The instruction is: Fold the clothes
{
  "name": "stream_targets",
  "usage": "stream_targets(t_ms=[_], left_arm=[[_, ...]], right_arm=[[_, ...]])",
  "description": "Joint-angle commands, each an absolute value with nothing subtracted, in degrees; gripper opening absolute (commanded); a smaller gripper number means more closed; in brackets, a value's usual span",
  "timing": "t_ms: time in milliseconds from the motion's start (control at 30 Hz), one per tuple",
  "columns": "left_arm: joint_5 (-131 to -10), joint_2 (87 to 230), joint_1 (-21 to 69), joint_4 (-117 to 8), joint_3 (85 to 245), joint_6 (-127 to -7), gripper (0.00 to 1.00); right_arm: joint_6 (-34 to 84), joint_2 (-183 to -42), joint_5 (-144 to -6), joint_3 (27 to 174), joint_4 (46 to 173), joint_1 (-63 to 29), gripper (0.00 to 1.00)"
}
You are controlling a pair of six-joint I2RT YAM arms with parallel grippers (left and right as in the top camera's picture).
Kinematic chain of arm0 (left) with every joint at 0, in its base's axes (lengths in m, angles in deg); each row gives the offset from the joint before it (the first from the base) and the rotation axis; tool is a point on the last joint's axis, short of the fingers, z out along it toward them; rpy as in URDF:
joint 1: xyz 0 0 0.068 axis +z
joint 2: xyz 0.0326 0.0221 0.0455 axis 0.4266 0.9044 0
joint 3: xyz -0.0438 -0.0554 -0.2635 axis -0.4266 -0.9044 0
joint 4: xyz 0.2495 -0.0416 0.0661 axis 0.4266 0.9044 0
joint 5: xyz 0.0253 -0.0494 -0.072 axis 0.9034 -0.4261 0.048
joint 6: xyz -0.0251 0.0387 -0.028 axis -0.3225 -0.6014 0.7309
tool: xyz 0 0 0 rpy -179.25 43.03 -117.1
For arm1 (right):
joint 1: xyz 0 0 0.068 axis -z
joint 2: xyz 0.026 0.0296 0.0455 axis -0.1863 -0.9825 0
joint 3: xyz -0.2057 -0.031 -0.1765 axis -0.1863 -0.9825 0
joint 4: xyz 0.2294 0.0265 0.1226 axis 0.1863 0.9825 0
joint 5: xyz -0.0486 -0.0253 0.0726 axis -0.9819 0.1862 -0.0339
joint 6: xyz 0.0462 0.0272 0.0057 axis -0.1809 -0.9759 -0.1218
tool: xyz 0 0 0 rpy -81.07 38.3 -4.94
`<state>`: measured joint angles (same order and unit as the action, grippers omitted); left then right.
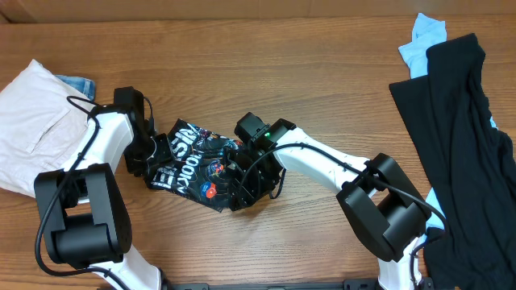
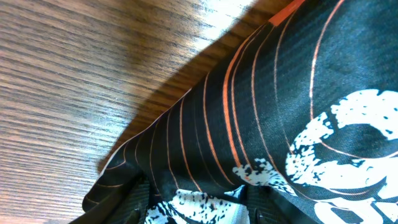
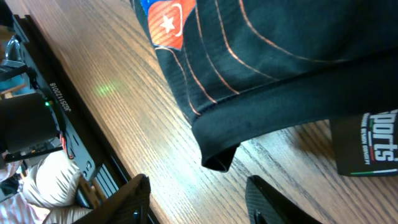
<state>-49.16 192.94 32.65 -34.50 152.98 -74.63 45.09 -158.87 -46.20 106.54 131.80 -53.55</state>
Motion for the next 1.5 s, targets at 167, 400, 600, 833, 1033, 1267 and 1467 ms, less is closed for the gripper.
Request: stream_targets(t_ms=[167, 400, 600, 833, 1033, 1267, 1467], left_arm=[[-47.7, 192.2, 32.8, -33.3, 152.7, -71.2, 0.33], [-42.4, 192.2, 32.8, -22.4, 152.7, -55.2, 0.21], [-42.3, 192.0, 32.8, -21.2, 152.7, -55.3, 0.5], [-38.5, 188.8, 32.8, -21.7, 157.5, -57.2, 0.56], [-40.2, 186.8, 32.3, -26.1, 162.9, -65.6, 0.74], [-50.5, 186.9, 32.3, -32.7, 162.9, -79.8, 0.82], [-49.6, 187.2, 32.3, -42.5, 162.9, -80.6, 0.81]], right_arm=[[38.1, -156.7, -59.5, 107.4, 131.8, -52.6, 0.46], [33.4, -149.0, -70.6, 107.4, 131.9, -46.8, 0.46], [33.5, -148.4, -70.5, 107.4, 132.8, -44.2, 0.46], [33.5, -148.4, -70.6, 107.4, 132.7, -44.1, 0.47], [33.4, -148.4, -70.5, 107.4, 132.4, -44.1, 0.48], [34.7, -148.4, -65.3, 107.4, 132.6, -44.1, 0.51], [37.8, -148.4, -53.4, 107.4, 137.7, -46.6, 0.51]])
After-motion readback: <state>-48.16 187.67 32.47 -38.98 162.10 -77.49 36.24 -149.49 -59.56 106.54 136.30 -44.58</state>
